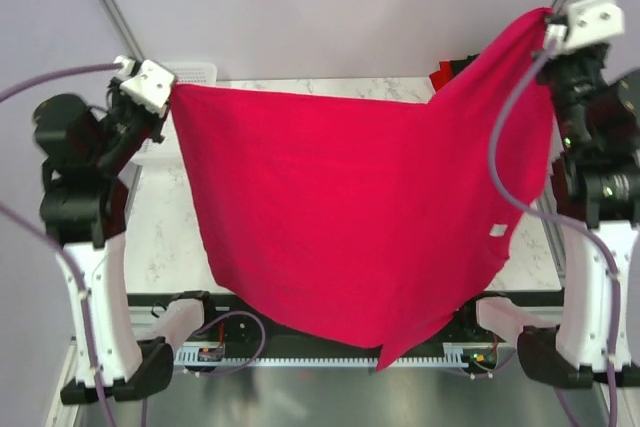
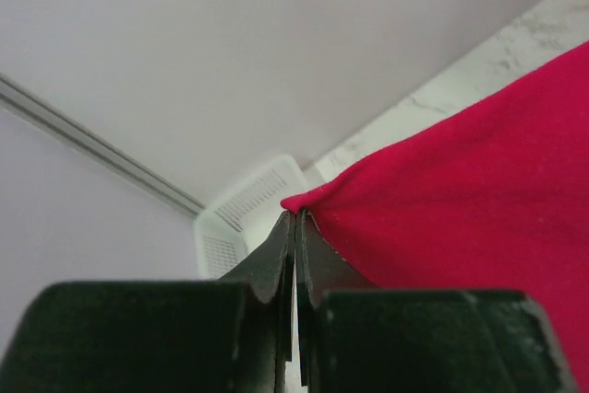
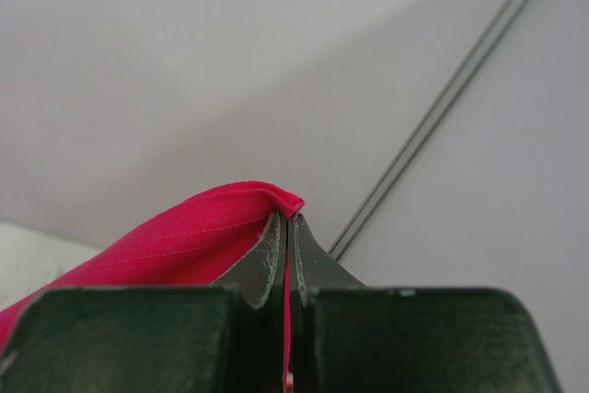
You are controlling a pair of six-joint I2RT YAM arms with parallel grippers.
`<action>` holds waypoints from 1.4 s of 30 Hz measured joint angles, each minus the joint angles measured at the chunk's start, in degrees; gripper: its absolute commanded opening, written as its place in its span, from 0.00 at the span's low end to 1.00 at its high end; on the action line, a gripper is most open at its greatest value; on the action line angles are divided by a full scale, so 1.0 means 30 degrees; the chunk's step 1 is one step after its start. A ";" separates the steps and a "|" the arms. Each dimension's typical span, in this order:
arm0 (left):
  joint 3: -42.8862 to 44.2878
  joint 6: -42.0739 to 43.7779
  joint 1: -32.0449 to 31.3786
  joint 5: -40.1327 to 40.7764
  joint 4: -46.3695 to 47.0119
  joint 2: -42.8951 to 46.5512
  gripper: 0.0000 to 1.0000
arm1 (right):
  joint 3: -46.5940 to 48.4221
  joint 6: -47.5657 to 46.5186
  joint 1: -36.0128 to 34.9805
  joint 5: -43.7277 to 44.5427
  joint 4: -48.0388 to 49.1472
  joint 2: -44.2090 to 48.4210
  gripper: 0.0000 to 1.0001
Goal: Fold and stack the t-shirts
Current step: Flatten the tshirt out
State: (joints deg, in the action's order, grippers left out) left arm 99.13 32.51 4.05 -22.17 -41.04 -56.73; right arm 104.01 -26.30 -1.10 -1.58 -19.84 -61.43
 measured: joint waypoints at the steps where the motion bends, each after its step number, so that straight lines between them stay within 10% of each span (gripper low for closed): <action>1: -0.0714 0.0007 0.0000 -0.0153 0.0240 -0.0430 0.02 | -0.0576 0.0189 0.0000 -0.0306 0.0066 -0.0408 0.00; 17: -0.5464 0.0029 -0.0044 -0.1457 0.2055 -1.0542 0.02 | -0.6054 -0.0117 -0.1574 -0.2871 0.1188 -1.1795 0.00; 31: -0.0248 0.0102 -0.0102 0.0896 0.2980 -1.9103 0.02 | 0.6193 -0.0750 -0.1982 0.0284 0.1931 -2.4829 0.00; 42: 0.4116 0.0138 -0.0510 0.2565 0.4794 -2.3394 0.02 | 0.9282 -0.1399 -0.2353 0.2288 0.4182 -2.7620 0.00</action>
State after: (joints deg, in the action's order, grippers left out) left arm 111.48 32.93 2.52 -14.48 -26.65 -126.91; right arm 131.85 -30.50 -8.16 5.28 -7.29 -144.29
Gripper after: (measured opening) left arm 0.027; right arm 0.010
